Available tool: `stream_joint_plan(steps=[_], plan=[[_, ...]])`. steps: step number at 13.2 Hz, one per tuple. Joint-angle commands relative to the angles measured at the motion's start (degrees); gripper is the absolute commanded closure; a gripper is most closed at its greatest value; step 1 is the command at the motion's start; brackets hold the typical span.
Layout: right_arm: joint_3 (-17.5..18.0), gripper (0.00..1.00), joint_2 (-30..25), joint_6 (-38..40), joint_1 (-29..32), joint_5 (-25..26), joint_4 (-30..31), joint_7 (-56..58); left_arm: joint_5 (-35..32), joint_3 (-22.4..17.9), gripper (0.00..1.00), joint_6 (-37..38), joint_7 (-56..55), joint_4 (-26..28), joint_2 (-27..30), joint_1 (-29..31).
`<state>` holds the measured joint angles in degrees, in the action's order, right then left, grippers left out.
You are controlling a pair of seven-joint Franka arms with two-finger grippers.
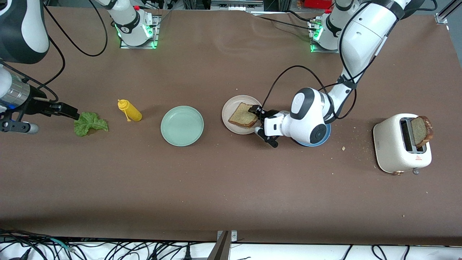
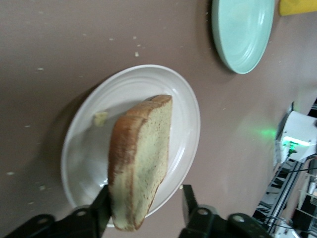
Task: Make sandwich in beige plate with both arms
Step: 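Withdraw the left gripper while the right gripper reaches the yellow bottle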
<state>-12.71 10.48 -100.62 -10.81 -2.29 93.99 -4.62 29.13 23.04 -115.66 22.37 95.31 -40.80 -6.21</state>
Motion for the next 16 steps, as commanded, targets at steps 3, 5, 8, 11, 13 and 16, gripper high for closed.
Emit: stream_joint_plan(steps=[3, 5, 8, 11, 13, 16], plan=[[0.0, 0.0, -0.6, -3.3, 0.2, -0.6, 5.3, 11.9, -8.7, -0.2, 0.0, 0.9, 0.5, -0.4, 3.3, 2.2], [-0.3, 0.0, -1.0, -3.9, 0.4, -1.3, 7.5, 21.9, -10.6, -0.3, 0.0, 1.5, -0.7, -0.6, 6.2, 3.2], [-4.2, 0.0, -1.2, -3.5, 0.4, -9.1, 12.3, 45.2, -18.4, -0.5, 0.0, 3.2, -6.2, -1.2, 10.6, 5.9], [-9.4, 0.0, -1.1, -3.2, 0.4, -19.2, 18.0, 70.5, -26.5, -0.5, 0.0, 5.9, -12.5, -1.3, 15.5, 6.9], [-11.7, 0.0, -0.7, -3.4, 0.6, -23.9, 21.5, 84.9, -32.4, -0.5, 0.0, 8.9, -14.9, -1.4, 20.0, 7.4], [-12.7, 0.0, 1.4, -3.1, 4.0, -33.9, 26.9, 105.1, -37.2, -0.7, 0.0, 14.6, -19.7, -2.8, 25.8, 8.4]])
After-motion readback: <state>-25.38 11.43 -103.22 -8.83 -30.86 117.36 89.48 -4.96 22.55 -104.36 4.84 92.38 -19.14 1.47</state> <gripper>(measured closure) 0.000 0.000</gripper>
